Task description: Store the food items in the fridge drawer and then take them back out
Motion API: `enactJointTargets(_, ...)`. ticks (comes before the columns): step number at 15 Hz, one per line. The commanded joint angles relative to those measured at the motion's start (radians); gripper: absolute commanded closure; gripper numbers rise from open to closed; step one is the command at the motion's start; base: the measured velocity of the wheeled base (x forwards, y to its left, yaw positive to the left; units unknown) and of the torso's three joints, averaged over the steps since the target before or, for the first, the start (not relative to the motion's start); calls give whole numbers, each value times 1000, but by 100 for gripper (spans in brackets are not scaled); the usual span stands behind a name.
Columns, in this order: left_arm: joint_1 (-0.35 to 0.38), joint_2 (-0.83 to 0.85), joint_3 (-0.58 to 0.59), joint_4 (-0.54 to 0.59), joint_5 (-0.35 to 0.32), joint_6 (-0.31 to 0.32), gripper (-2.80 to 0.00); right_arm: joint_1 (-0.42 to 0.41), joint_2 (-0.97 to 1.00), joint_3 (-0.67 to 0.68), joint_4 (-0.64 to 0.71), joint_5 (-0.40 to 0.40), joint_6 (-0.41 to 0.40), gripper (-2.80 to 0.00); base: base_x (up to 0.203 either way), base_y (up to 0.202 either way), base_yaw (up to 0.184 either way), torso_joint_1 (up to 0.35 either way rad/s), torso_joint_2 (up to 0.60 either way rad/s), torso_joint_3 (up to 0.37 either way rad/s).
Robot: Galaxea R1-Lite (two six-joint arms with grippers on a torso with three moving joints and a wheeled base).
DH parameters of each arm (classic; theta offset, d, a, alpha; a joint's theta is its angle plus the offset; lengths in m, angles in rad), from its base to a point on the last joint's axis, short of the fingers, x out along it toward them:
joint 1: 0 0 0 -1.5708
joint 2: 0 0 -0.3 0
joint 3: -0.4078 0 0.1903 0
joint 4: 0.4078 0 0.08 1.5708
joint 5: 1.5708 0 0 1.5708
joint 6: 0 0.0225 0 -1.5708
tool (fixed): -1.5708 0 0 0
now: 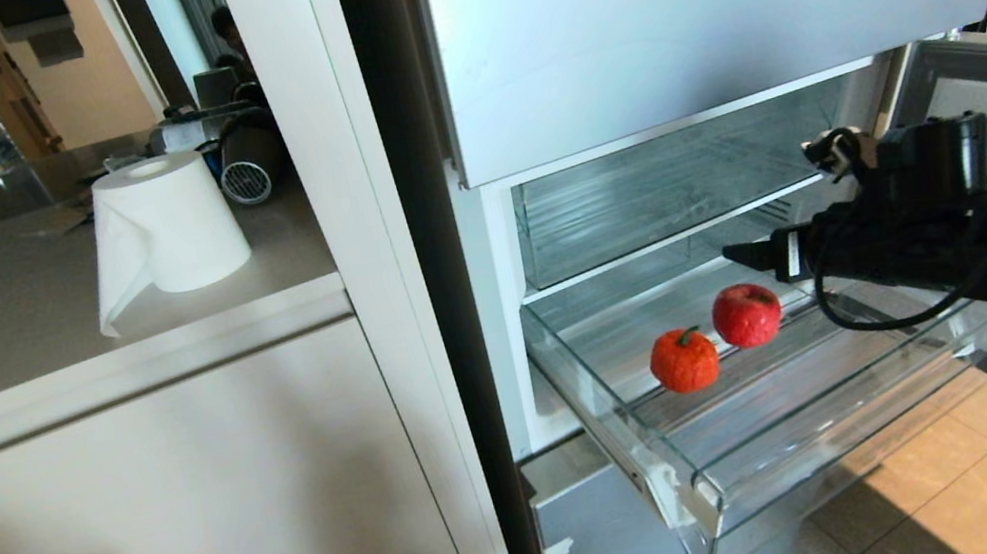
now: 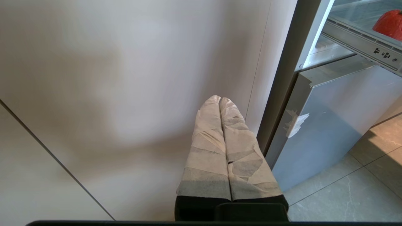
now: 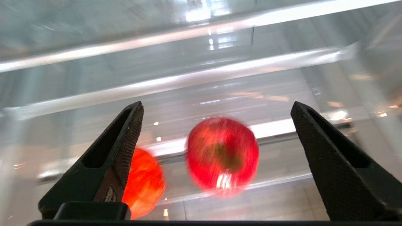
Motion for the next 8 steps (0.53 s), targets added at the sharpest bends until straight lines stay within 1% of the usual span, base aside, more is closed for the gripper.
enactJointTargets(1,0,0,0,0,0,0,0,1,-175,98,-6,2,-2,0,0,0,0,0,0,0)
enactJointTargets(3,0,0,0,0,0,0,0,1,-327,210,-8,-2,3,0,0,0,0,0,0,0)
enactJointTargets(5,0,0,0,0,0,0,0,0,-499,335,-6,-21,34,0,0,0,0,0,0,0)
enactJointTargets(7,0,0,0,0,0,0,0,-6,-675,494,13,-55,61,0,0,0,0,0,0,0)
enactJointTargets(8,0,0,0,0,0,0,0,-16,-761,575,43,-72,69,0,0,0,0,0,0,0)
